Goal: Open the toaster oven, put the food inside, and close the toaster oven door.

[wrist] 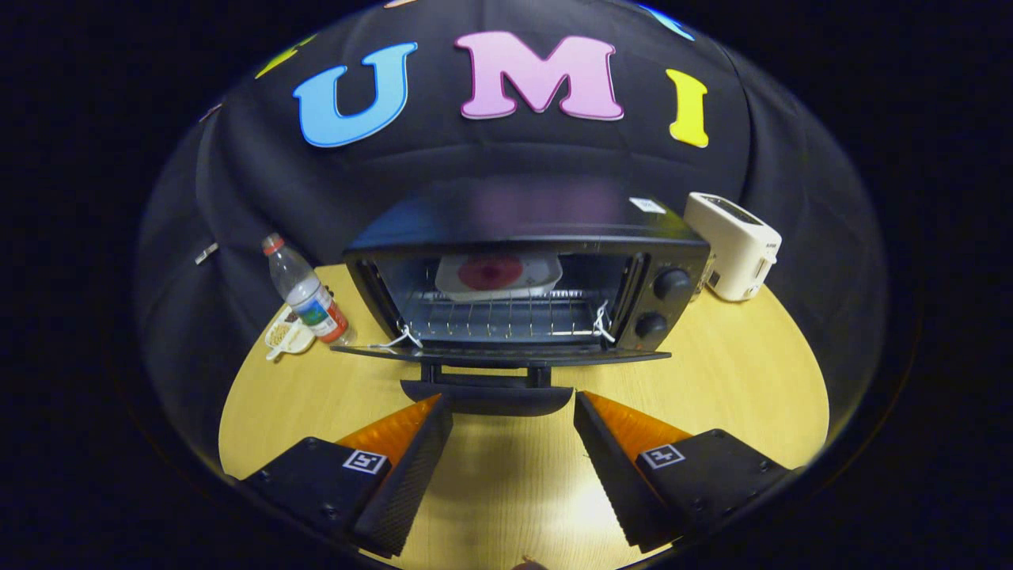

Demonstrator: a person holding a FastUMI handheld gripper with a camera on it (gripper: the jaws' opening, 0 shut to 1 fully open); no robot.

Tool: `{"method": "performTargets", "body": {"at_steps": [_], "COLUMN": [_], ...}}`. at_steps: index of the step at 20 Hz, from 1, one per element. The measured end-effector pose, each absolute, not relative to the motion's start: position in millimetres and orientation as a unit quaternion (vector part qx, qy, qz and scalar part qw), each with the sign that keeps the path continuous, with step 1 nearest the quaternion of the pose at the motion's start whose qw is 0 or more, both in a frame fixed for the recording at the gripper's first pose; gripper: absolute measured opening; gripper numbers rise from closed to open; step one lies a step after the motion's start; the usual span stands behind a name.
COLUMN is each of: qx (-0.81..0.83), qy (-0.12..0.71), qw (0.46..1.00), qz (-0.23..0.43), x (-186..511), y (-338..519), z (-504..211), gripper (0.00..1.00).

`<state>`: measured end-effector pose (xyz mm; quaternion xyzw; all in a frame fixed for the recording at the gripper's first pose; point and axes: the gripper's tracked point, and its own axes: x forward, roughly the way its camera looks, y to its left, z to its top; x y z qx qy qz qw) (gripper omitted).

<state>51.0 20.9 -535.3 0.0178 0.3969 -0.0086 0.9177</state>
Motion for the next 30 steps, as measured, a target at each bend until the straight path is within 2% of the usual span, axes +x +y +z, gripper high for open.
{"method": "performTargets", "body": {"at_steps": [7, 14, 17, 21, 25, 30], "qx": [0.021, 0.041, 0.042, 0.015, -0.045, -0.026], "qy": [0.383, 0.339, 0.322, 0.239, 0.100, 0.000], "qw": [0.923, 0.938, 0.944, 0.971, 0.993, 0.996], "qz": [-0.020, -0.066, -0.054, 0.000, 0.038, 0.083], "x": [8.5, -10.9, -13.0, 14.2, 45.6, 29.3], "y": [9.2, -28.8, -33.9, -49.6, -87.4, -97.3], "z": [-509.4, -456.0, -425.4, -329.7, -187.6, -51.6], "gripper": [1.00, 0.99, 1.00, 1.00, 1.00, 0.99]}}
